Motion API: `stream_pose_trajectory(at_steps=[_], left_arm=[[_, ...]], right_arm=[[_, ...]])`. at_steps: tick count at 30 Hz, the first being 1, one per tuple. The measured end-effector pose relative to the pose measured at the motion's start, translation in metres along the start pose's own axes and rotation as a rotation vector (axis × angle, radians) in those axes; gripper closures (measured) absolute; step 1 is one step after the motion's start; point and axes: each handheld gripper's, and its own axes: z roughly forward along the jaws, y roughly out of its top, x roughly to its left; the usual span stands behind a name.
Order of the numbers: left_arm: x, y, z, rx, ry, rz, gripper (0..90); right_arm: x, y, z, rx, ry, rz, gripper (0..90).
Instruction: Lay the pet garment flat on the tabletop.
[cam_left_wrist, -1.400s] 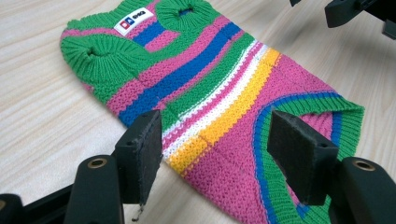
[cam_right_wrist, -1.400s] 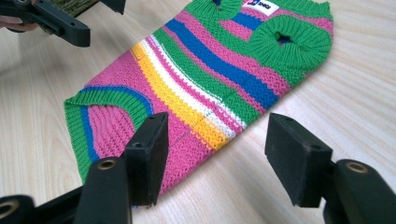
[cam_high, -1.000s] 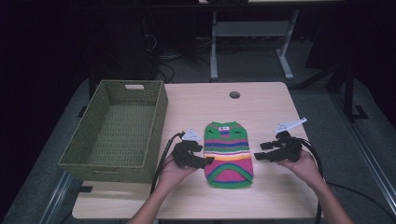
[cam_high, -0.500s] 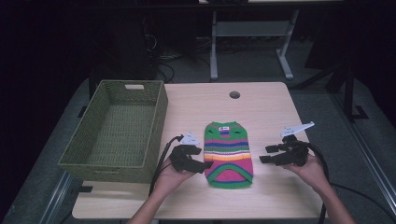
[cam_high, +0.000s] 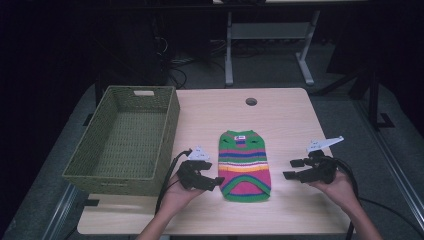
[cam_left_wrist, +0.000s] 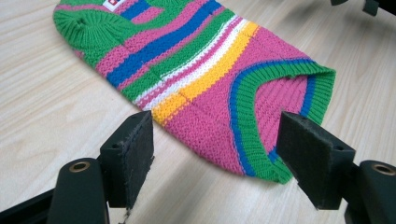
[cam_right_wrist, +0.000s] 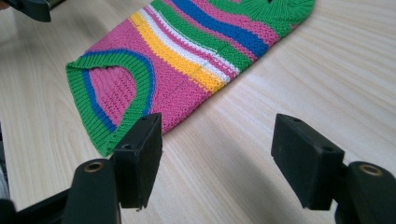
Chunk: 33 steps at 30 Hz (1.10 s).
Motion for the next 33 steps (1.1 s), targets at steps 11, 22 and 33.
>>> stream_pose_trajectory(at_steps=[11,22,33], left_arm=[[-0.003,-0.012,-0.010,-0.002,0.016,0.006,26.7],[-0.005,-0.029,-0.021,-0.012,0.026,-0.012,26.7],[-0.009,-0.047,-0.031,-0.021,0.026,-0.024,26.6]], right_arm=[[0.000,-0.017,-0.009,-0.008,-0.022,0.013,31.2],[0.002,-0.037,-0.012,-0.006,-0.037,0.023,31.0],[0.003,-0.062,-0.026,-0.034,-0.084,0.070,30.0]])
